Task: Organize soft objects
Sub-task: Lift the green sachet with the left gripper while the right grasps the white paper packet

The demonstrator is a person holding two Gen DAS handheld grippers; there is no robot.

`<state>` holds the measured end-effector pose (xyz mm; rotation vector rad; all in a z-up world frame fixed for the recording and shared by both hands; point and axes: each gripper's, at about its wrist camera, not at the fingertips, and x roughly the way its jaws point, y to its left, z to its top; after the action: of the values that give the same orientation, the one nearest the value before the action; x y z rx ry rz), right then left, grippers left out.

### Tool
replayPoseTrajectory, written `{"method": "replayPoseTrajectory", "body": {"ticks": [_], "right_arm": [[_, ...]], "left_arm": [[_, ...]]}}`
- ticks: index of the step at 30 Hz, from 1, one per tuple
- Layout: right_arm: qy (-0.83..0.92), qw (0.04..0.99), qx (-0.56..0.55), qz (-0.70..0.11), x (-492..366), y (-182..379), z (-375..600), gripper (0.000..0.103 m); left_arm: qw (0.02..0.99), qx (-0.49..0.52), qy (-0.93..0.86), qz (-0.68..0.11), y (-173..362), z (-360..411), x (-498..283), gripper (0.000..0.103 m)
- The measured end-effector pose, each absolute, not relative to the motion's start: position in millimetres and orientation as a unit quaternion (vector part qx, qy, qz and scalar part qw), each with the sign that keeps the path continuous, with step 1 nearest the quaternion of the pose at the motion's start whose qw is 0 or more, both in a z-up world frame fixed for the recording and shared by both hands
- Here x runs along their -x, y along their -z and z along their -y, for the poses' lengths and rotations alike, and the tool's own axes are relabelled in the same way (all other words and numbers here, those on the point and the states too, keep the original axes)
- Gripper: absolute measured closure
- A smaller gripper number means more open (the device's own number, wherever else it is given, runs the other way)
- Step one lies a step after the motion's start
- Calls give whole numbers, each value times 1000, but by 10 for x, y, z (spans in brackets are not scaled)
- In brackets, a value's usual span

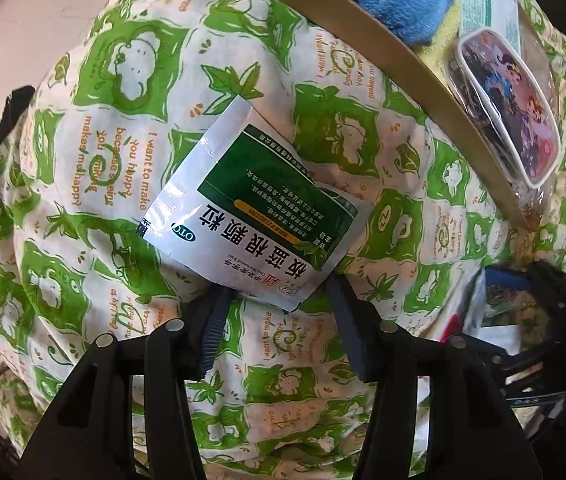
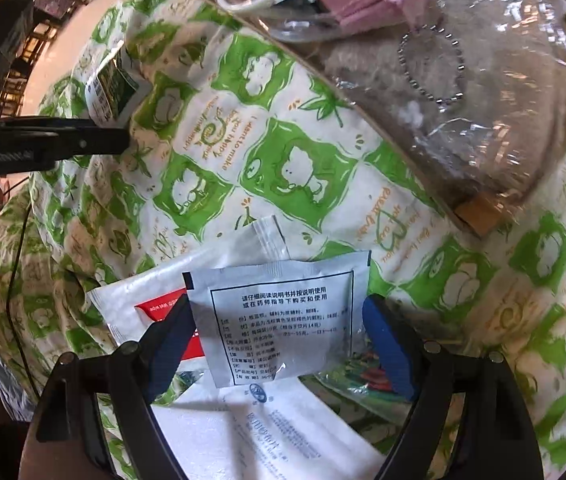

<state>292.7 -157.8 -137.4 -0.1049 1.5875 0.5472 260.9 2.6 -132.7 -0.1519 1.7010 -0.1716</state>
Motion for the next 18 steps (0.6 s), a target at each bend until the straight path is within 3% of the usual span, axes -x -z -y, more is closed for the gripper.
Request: {"method": "replayPoseTrajectory", "body": {"ticks": [5, 10, 11, 12, 17, 18], "right_arm": [[-243, 673, 37, -697, -2856, 1450, 1603, 15], [-219, 696, 30, -683, -2684, 1431, 1664, 21], [-211, 702, 21, -680, -2605, 1417, 1643, 28], [-205, 708, 10, -676, -2618, 1383, 1699, 39], [-190, 722, -25, -665, -2602, 1300, 1940, 48], [-189, 725, -24, -662, -2593, 1282, 1954, 48]], "left_arm": [[648, 75, 87, -753, 1385, 22, -2682, 27], [653, 62, 74, -751, 1402, 135, -2716, 25], [657, 66, 71, -748, 1391, 133, -2722, 25], [660, 67, 68, -745, 1383, 133, -2719, 26], [677, 61, 54, -731, 1298, 23, -2626, 59], [679, 65, 55, -729, 1271, -2, -2619, 61]]}}
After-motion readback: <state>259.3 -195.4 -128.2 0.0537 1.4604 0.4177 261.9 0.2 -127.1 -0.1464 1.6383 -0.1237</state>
